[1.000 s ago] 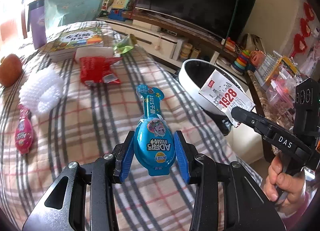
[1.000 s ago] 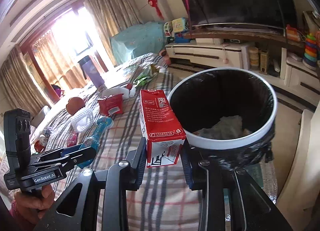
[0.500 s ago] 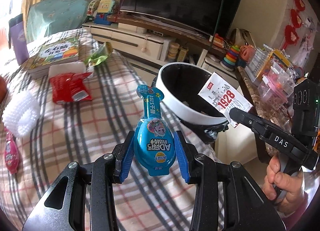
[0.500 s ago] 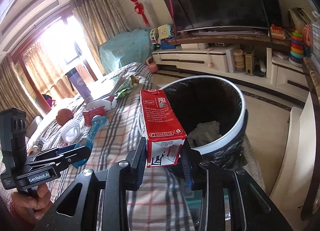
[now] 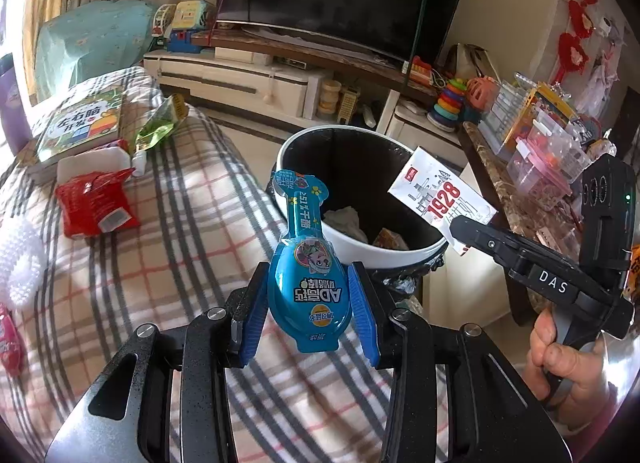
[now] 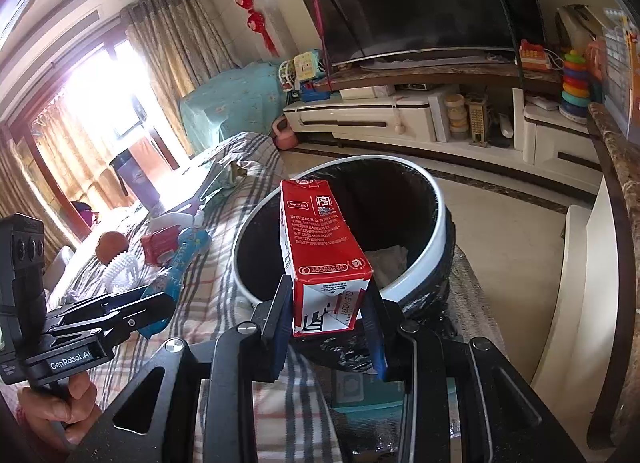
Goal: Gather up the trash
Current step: 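Carry the blue bottle and red-white carton over the trash bin with both tools, then open both tools to release the bottle and carton into the bin, then move both tools back over the bed toward the pink bottle and red bag, then grasp the pink candy bottle with the left tool while the right tool grasps the red snack bag, then carry the pink candy bottle and red snack bag over the trash bin with both tools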
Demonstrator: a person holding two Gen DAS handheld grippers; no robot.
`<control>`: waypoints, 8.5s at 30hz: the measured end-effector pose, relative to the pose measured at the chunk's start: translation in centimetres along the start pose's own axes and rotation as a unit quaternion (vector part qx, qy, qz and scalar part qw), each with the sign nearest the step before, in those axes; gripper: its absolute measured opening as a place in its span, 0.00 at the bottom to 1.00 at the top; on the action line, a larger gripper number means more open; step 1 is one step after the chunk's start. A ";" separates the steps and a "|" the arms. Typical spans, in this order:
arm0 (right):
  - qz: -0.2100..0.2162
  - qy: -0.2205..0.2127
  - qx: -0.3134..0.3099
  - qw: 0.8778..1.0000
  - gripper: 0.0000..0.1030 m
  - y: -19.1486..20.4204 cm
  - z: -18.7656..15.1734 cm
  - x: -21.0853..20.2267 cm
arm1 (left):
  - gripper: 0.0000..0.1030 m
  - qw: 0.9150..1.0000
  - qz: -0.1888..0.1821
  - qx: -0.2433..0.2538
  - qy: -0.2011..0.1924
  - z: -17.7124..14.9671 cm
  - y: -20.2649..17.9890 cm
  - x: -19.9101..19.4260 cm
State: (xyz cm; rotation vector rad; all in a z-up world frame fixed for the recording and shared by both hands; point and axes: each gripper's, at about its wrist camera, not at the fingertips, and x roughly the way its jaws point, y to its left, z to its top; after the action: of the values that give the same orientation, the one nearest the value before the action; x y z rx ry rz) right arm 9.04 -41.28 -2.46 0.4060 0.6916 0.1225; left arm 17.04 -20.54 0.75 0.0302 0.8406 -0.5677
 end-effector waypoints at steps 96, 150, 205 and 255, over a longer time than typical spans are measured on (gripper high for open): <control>0.100 0.044 -0.083 0.991 0.84 12.4 -2.3 4.2 | 0.68 0.984 0.098 -0.150 -0.002 -7.5 12.3 -5.3; 0.110 0.090 -0.135 0.981 0.58 22.7 -0.3 18.1 | 0.68 0.957 0.198 -0.210 -0.006 -8.5 23.9 -5.9; 0.082 0.017 -0.053 0.995 0.06 9.2 -1.7 1.7 | 0.44 0.996 0.058 -0.069 -0.014 -4.4 6.5 -4.9; 0.011 -0.014 -0.004 1.000 0.06 0.7 1.5 0.5 | 0.44 1.000 0.009 0.026 -0.010 2.7 -2.9 1.2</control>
State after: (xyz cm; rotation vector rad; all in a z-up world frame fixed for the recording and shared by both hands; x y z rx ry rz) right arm 10.41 -40.98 -1.47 0.4059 0.6595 0.1397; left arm 18.14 -24.27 2.26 0.0798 0.8061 -0.5717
